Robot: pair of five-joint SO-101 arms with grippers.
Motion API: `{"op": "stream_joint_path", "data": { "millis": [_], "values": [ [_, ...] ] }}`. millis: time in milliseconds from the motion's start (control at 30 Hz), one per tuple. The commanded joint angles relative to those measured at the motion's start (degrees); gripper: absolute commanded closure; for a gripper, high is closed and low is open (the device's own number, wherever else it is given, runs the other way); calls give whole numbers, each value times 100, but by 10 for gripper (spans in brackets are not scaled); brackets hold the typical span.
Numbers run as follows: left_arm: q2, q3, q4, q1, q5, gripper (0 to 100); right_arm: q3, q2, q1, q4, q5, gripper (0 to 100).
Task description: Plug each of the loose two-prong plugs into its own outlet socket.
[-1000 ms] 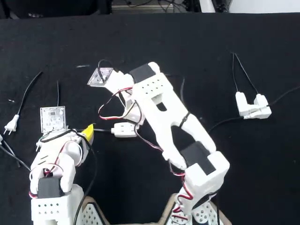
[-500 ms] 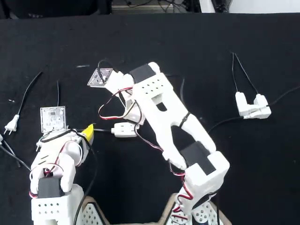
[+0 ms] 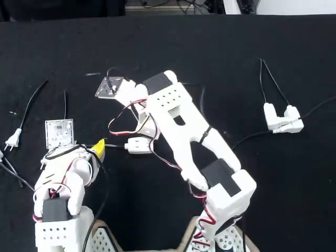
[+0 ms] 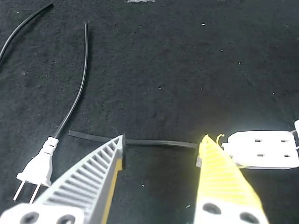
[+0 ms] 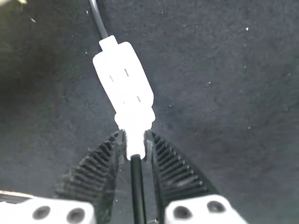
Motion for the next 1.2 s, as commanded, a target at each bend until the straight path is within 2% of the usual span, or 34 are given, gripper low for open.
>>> {"op": "stream_joint_path", "data": {
  "millis": [0, 267, 767, 1167],
  "values": [
    [-18, -242, 9, 31, -35, 737, -198, 40, -114, -97, 62, 988],
    [-18, -242, 18, 31, -35, 737, -224, 532, -105, -97, 62, 988],
    [-18, -251, 18, 31, -35, 737, -171, 576, -149, -308, 18, 988],
    [-18, -242, 18, 31, -35, 737, 57, 532, -554, -431, 18, 988]
  ]
}}
